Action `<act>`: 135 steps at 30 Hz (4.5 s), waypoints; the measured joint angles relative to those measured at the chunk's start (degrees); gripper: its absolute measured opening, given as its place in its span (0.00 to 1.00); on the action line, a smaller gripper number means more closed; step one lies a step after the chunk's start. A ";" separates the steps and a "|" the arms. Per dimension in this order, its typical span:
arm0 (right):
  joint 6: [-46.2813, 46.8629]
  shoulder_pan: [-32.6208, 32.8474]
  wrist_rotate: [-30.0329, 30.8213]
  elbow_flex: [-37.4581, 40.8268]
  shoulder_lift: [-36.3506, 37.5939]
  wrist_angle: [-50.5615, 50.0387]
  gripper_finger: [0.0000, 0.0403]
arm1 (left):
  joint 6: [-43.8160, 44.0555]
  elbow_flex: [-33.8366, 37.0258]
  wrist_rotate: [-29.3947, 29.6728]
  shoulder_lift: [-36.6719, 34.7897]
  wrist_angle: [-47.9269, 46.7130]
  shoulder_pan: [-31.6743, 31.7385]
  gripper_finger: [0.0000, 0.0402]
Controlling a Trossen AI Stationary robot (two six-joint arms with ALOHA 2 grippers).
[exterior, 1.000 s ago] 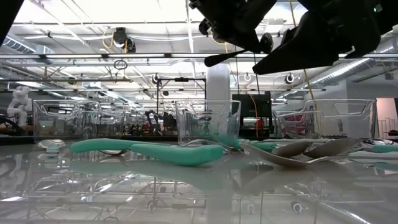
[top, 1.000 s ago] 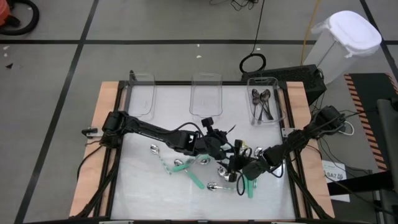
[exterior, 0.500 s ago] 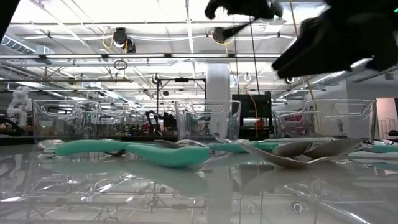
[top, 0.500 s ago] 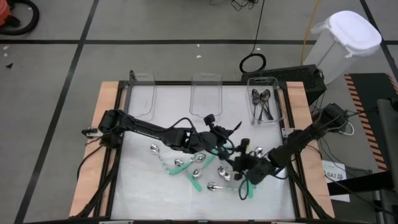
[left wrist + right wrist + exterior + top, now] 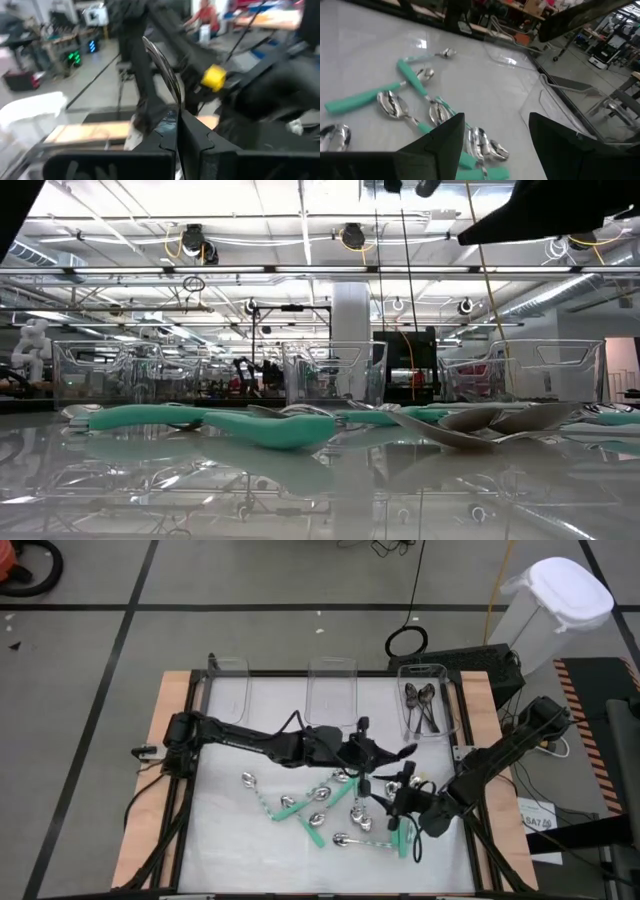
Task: Sort silverware by color (type)
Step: Put the black spoon into the right transparent bin
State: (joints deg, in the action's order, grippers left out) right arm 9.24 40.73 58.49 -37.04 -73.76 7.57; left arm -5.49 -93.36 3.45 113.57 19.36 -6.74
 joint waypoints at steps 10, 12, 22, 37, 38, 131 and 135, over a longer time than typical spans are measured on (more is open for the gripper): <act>-13.47 1.82 -5.96 1.40 1.78 17.66 0.54 | -8.22 -0.02 -2.04 -0.04 7.39 -6.91 0.02; -16.26 2.16 -7.65 1.40 1.91 22.37 0.54 | -9.48 -0.02 -2.04 -0.03 7.28 -7.89 0.02; -20.49 2.14 -13.66 1.40 1.88 34.81 0.54 | -10.37 -0.02 -1.97 0.01 7.42 -9.05 0.02; -17.97 0.51 -21.99 1.40 1.84 36.87 0.41 | -9.72 -0.02 -2.10 0.01 7.70 -9.28 0.02; -17.98 0.39 -22.33 1.40 1.84 36.85 0.39 | -9.43 -0.02 -2.16 0.01 7.54 -9.30 0.02; 24.25 -1.66 -2.26 -13.29 -5.77 -28.06 0.01 | 5.42 -0.02 33.96 4.56 -13.59 -12.79 0.10; 23.78 -1.64 -3.46 -13.29 -5.77 -28.31 0.01 | 3.61 -0.02 34.03 4.57 -14.24 -12.90 0.02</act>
State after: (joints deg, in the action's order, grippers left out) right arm 33.01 39.09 55.03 -50.33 -79.53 -20.73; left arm -1.88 -93.38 37.47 118.15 5.11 -19.64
